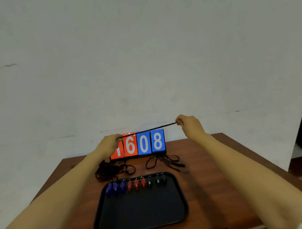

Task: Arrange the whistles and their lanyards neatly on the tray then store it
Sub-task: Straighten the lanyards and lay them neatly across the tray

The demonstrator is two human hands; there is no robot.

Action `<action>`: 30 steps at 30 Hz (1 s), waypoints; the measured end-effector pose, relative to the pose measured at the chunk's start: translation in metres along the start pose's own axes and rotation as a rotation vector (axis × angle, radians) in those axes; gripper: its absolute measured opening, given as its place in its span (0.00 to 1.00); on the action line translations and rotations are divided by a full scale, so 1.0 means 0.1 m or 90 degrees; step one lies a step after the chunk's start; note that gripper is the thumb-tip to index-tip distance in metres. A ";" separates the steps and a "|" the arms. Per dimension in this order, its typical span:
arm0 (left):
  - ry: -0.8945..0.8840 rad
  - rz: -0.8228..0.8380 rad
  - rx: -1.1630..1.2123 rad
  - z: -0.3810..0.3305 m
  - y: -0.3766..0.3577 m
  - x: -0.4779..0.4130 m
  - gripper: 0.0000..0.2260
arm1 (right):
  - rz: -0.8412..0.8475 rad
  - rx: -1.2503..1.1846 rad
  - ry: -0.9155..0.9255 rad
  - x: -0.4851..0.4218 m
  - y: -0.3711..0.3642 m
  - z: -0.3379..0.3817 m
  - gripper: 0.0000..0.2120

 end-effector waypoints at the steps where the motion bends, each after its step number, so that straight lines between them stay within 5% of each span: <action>1: -0.007 0.027 -0.004 0.06 -0.07 0.08 0.13 | 0.026 -0.004 -0.016 0.08 -0.11 -0.04 0.12; 15: 0.073 0.165 0.151 1.14 -0.81 1.03 0.06 | 0.274 0.103 -0.193 1.33 -1.30 -0.29 0.10; 20: 0.137 0.229 0.065 1.57 -1.19 1.21 0.09 | 0.381 0.134 -0.193 1.66 -1.61 -0.30 0.10; 30: 0.303 0.077 0.066 2.07 -1.35 1.29 0.05 | 0.415 0.077 -0.227 2.03 -1.91 -0.32 0.09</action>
Point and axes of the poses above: each hand's wrist, its own x-axis away from the middle knuckle, its own y-axis out of the back of the hand, z = x × y, the point moved 10 cm from there along -x, towards the middle knuckle, and after that the axes turned 11 degrees about y, right-handed, at the moved point
